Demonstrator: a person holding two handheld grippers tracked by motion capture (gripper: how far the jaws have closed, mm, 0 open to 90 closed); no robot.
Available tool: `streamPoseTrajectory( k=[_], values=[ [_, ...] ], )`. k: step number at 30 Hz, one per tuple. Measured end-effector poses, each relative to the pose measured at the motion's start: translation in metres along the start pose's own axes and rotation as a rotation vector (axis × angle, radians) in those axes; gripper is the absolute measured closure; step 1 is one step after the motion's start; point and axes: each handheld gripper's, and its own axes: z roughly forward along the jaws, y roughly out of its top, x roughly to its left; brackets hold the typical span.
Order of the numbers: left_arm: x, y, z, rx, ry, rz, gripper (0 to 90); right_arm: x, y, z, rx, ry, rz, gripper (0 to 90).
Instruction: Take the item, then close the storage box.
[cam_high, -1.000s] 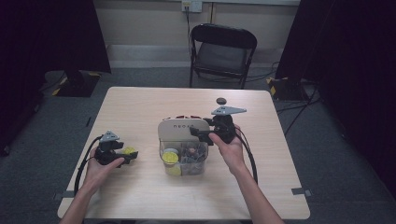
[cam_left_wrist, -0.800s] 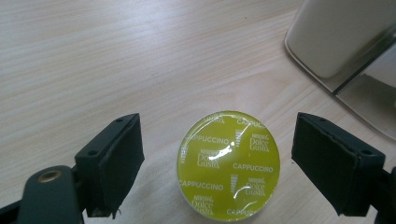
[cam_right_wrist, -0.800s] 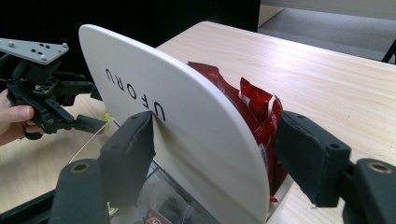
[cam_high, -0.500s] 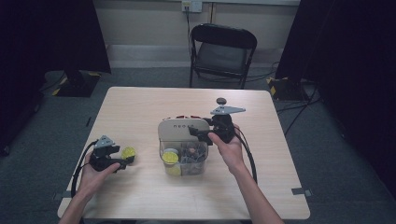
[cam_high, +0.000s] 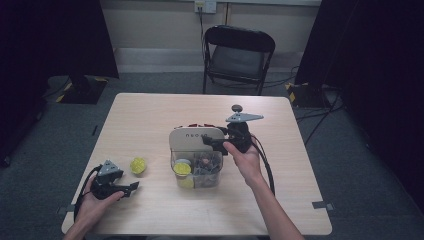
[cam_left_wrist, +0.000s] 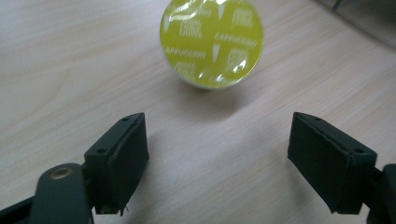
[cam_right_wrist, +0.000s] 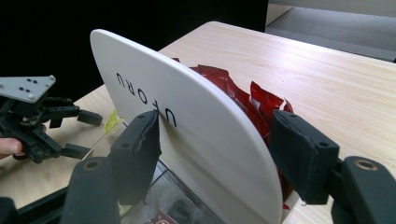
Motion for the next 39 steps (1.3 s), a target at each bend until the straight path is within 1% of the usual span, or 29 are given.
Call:
streamPoseTrajectory(
  k=[2, 3, 8, 13, 16, 19, 21, 26, 29, 33, 39],
  values=[
    [0.002, -0.002, 0.001, -0.02, 0.006, 0.0, 19.5, 0.001, 0.0, 0.0, -0.002, 0.003, 0.0, 34.3],
    [0.003, -0.002, 0.002, -0.025, 0.002, 0.002, 17.9, 0.001, 0.0, -0.001, -0.003, 0.004, -0.001, 34.9],
    [0.004, -0.002, 0.002, -0.026, 0.01, -0.006, 18.1, 0.002, 0.003, -0.004, -0.007, 0.016, -0.006, 36.7],
    [0.004, -0.002, 0.002, -0.025, 0.012, -0.006, 17.9, 0.006, 0.006, -0.005, -0.01, 0.03, -0.017, 38.4],
    [0.004, -0.002, 0.002, -0.025, 0.011, -0.006, 17.8, 0.011, 0.005, -0.004, 0.0, 0.04, -0.038, 41.1],
    [0.004, -0.002, 0.002, -0.025, 0.011, -0.006, 17.9, 0.012, 0.005, -0.004, 0.001, 0.037, -0.041, 42.6],
    [0.004, -0.002, 0.002, -0.025, 0.011, -0.007, 17.8, 0.013, 0.006, -0.005, -0.011, 0.038, -0.034, 43.3],
    [0.004, -0.002, 0.002, -0.025, 0.011, -0.006, 17.8, 0.015, 0.005, -0.008, -0.009, 0.049, -0.037, 43.4],
    [0.004, -0.002, 0.002, -0.025, 0.01, -0.007, 17.8, 0.017, 0.004, -0.009, -0.006, 0.054, -0.043, 41.9],
    [0.004, -0.002, 0.002, -0.025, 0.011, -0.006, 17.8, 0.018, 0.001, -0.009, -0.003, 0.051, -0.043, 41.9],
    [0.004, -0.002, 0.002, -0.025, 0.01, -0.006, 17.8, 0.019, -0.003, -0.012, -0.005, 0.065, -0.039, 42.2]
  ],
)
